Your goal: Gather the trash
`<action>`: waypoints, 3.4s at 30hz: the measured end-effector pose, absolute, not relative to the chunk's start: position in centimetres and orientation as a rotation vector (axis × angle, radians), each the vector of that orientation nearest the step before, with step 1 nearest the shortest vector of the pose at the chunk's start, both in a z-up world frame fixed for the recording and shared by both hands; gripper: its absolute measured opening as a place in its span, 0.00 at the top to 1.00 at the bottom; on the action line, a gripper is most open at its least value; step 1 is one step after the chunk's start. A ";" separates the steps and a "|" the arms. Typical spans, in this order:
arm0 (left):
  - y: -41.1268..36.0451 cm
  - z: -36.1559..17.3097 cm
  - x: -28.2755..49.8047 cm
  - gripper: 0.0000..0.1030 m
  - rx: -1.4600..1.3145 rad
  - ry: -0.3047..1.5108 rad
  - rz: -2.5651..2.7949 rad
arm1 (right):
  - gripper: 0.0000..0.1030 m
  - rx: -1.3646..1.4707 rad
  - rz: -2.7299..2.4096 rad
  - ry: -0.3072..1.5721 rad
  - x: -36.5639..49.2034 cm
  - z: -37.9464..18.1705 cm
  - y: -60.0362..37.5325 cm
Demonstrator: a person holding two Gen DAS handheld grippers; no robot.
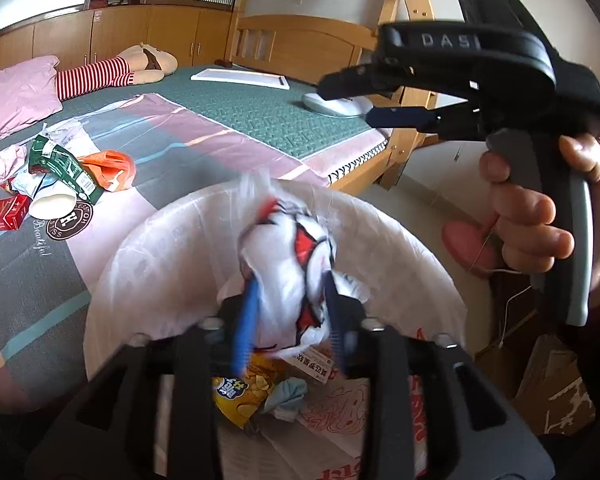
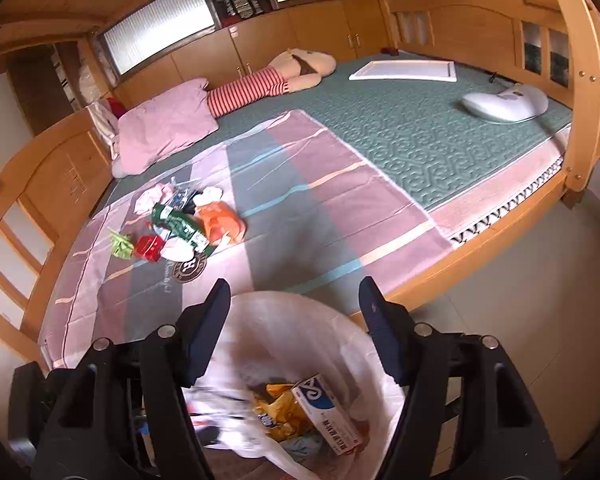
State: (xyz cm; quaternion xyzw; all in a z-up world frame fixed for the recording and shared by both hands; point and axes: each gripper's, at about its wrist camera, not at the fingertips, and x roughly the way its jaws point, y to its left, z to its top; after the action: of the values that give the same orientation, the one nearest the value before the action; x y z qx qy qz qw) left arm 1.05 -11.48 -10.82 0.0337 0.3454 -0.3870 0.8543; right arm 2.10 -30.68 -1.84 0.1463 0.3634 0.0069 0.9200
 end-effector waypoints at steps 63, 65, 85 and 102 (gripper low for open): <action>2.0 -10.6 4.6 0.08 -0.221 0.584 -0.060 | 0.34 0.214 0.215 0.794 4.0 -4.0 -20.1; 2.3 -10.6 4.6 0.08 -0.236 0.585 -0.058 | 0.34 0.222 0.220 0.791 4.3 -3.8 -19.8; 3.2 -10.5 4.3 0.08 -0.295 0.574 -0.049 | 0.34 0.240 0.231 0.797 6.6 -3.8 -18.1; 13.7 -6.9 13.1 0.08 -0.477 0.617 0.169 | 0.34 0.150 0.221 0.894 13.9 -4.0 -15.2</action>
State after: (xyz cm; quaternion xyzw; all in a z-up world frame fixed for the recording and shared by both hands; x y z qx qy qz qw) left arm 13.12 13.68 -6.90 -0.2324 0.3004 0.0824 0.9214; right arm 13.89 -15.16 -4.01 0.0721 0.4312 0.1066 0.8930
